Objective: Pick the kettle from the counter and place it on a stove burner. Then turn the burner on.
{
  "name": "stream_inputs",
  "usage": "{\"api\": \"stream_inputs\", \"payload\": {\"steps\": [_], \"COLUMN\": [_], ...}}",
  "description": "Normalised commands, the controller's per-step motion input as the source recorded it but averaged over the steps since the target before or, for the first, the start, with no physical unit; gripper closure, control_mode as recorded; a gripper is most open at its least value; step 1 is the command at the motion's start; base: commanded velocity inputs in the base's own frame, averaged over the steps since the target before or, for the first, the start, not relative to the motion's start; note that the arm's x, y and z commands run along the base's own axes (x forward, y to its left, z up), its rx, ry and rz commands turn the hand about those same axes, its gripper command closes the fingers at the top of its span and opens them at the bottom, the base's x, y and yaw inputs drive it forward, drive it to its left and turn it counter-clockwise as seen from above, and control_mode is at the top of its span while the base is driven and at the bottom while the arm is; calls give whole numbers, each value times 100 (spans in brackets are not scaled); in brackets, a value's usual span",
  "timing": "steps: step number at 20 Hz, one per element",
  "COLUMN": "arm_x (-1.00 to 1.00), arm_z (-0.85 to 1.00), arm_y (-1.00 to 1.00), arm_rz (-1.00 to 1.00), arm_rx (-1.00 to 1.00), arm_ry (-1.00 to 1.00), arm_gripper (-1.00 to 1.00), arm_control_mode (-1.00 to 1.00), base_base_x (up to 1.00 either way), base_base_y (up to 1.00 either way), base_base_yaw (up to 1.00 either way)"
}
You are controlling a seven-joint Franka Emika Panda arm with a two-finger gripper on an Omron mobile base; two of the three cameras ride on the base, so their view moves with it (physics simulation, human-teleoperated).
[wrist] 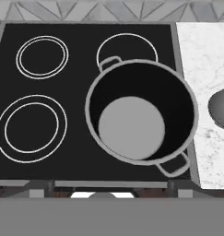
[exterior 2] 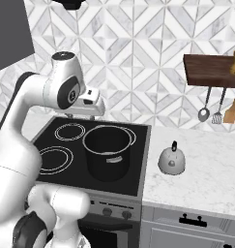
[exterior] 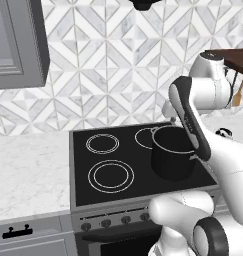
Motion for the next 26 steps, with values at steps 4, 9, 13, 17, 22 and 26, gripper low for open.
{"api": "stream_inputs", "payload": {"steps": [4,9,13,17,22,26], "arm_x": [-54,-38,-29,-9,0,2], "arm_z": [0,0,0,0,-3,-5], "arm_y": [-100,-100,-100,-100,-100,-100], "arm_rz": [-21,-19,-15,-14,-4,1], "arm_rx": [3,1,1,4,8,11], "arm_ry": [0,0,0,4,9,4], "arm_gripper": [-100,-100,-100,-100,-100,-100], "arm_control_mode": [-100,-100,-100,-100,-100,-100], "base_base_x": [0,0,0,0,0,0], "base_base_y": [0,0,0,0,0,0], "base_base_yaw": [0,0,0,0,0,0]}}
